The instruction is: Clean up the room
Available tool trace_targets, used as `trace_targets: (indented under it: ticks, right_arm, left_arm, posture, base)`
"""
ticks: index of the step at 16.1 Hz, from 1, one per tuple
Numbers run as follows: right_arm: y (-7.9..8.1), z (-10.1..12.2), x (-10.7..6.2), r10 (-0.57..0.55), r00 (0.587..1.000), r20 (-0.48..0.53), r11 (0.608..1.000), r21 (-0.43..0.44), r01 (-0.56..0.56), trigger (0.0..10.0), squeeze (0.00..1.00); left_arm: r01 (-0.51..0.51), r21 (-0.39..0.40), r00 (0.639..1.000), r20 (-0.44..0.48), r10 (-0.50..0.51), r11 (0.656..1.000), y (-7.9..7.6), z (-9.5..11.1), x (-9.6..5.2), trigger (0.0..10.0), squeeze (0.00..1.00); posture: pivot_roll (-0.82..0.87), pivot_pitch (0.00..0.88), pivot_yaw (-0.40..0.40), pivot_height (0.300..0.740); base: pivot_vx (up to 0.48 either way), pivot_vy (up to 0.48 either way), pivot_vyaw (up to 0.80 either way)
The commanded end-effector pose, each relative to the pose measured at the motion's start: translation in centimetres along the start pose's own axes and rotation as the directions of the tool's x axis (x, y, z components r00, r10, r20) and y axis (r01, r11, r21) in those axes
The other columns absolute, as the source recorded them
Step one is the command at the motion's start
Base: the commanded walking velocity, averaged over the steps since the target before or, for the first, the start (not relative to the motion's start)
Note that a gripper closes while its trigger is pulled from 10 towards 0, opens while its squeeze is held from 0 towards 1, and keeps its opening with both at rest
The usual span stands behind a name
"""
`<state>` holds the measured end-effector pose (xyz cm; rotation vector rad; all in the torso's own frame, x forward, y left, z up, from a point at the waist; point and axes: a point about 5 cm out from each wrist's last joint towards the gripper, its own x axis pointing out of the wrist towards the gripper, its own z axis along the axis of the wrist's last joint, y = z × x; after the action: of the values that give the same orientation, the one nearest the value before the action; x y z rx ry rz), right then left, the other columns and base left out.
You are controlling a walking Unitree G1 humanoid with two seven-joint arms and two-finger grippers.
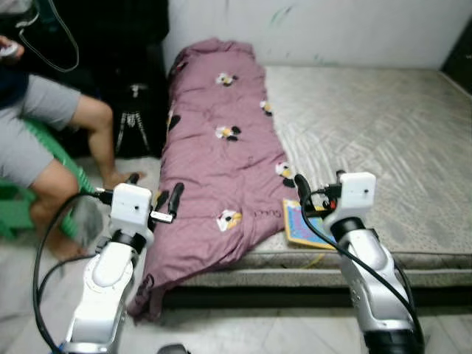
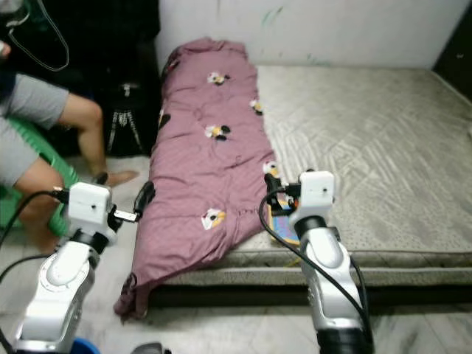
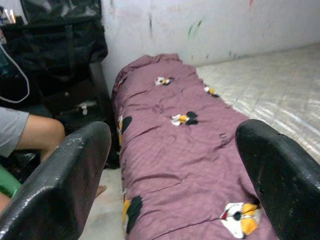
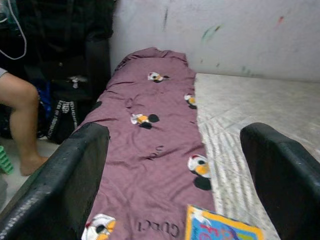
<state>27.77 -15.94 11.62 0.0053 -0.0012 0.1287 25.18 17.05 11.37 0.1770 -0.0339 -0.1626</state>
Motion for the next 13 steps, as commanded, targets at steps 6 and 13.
trace_targets:
  ticks: [6, 13]
  right_arm:
    - [-0.17, 0.58, 0.41, -0.010, 1.000, 0.024, 1.000, -0.012, 0.010, 10.0, 0.00]
    - [0.11, 0.44, 0.33, 0.006, 1.000, 0.020, 1.000, -0.014, -0.006, 10.0, 0.00]
  left_arm:
    - [0.008, 0.000, 1.000, 0.030, -0.008, 1.000, -0.06, 0.63, 0.08, 10.0, 0.00]
    - [-0.046, 0.046, 0.999, 0.022, 0.045, 0.998, 0.12, 0.52, 0.19, 10.0, 0.00]
  posture:
    - [0.00, 0.000, -0.052, 0.740]
    - [0.00, 0.000, -0.053, 0.740]
  base:
    - [0.339, 0.000, 0.00]
    - [0.220, 0.000, 0.14]
